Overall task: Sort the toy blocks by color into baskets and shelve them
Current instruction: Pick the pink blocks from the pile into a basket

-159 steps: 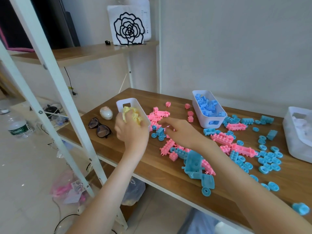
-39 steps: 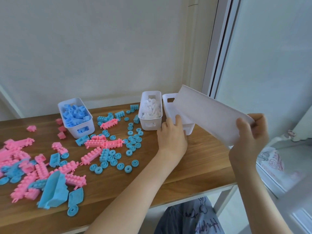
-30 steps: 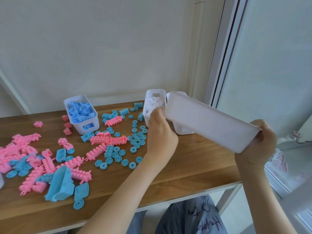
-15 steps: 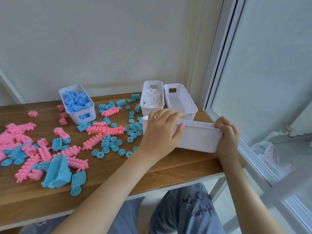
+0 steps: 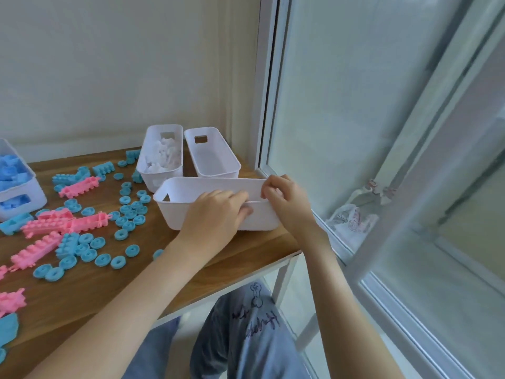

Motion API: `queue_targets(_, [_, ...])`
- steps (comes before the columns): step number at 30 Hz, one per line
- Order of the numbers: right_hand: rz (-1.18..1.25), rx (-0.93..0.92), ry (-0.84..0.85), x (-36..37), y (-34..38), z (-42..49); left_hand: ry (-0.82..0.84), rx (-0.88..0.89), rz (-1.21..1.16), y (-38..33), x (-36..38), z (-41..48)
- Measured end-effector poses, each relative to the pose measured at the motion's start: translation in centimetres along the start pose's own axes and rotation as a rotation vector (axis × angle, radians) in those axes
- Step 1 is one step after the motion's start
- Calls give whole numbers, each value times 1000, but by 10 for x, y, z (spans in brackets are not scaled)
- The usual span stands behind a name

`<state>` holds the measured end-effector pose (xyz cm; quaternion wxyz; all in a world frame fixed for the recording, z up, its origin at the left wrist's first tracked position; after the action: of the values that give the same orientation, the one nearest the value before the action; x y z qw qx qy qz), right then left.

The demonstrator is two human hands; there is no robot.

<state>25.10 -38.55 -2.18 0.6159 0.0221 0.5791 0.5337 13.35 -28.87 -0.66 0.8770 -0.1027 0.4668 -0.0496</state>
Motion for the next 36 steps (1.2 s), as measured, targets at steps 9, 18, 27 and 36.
queue_targets(9, [-534, -239, 198, -3, 22, 7, 367, -247, -172, 0, 12, 12])
queue_targets(18, [-480, -435, 92, 25, 75, -1, 395, -279, -53, 24, -13, -12])
queue_targets(27, [-133, -623, 198, 77, 165, -21, 4, -442, -92, 104, -131, -118])
queue_targets(36, [-154, -898, 671, 188, 243, -68, -172, -861, 112, 177, -197, -268])
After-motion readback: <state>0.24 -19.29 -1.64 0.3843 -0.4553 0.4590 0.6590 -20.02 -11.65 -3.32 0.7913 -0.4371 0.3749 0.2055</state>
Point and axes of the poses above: each hand's wrist, its own z-axis towards the middle knuckle, its own x-axis out of the palm, y = z × x, the point moved 4 cm from there along z, towards the middle knuckle, and after that the axes turned 7 degrees about -z, right-handed, at the moved point
